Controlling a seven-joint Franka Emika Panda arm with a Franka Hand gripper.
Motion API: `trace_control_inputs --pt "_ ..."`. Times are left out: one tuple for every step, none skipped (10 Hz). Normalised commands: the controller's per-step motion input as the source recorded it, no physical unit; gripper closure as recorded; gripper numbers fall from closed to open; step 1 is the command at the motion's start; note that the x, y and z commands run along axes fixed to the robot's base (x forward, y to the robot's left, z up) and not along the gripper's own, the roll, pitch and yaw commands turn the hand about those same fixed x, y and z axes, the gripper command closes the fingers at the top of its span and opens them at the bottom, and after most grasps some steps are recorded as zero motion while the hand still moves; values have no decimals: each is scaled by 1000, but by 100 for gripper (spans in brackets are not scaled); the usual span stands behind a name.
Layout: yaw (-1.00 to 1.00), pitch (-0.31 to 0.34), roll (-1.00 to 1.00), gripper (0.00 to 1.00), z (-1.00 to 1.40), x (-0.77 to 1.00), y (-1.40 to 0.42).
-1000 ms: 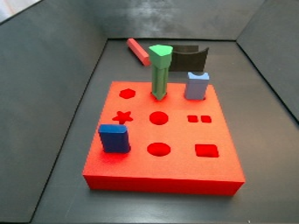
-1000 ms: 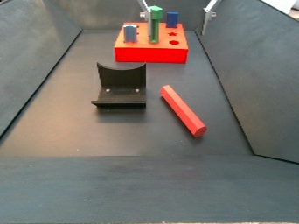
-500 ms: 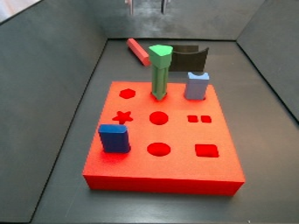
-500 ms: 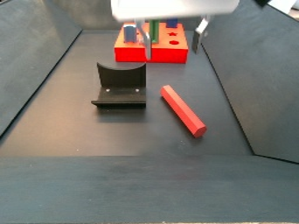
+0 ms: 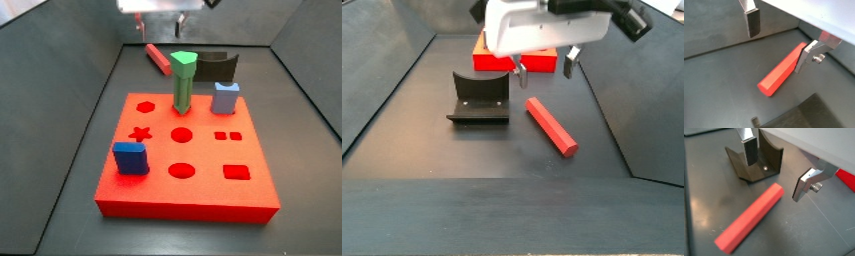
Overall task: Pick up the hexagon object. Move up. Place the hexagon object on the fixture. Regrasp the hexagon object. Move to above the board. Insert the hexagon object.
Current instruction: Pick up the hexagon object.
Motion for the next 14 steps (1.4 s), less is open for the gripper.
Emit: trace_control_inputs --pt "211 -50 -127 0 -897 117 0" --pt "106 -79 -177 0 -811 434 49" --pt "0 -63 -217 0 -703 223 17" --pt "23 -41 -264 0 -611 0 46" --pt "29 -34 -219 0 -526 -46 11" --pt "23 -29 -179 0 -500 0 17" --pt "29 -57 -184 0 -509 -20 31" --pt "77 -49 -150 0 -500 -6 0" --pt "117 -29 -151 0 -306 0 51" --pt "0 -23 -71 0 -23 0 0" --pt "0 -44 0 0 0 -11 0" --pt "120 -73 244 0 0 -146 -323" --pt "0 0 0 100 0 0 0" --pt "0 0 0 100 0 0 0"
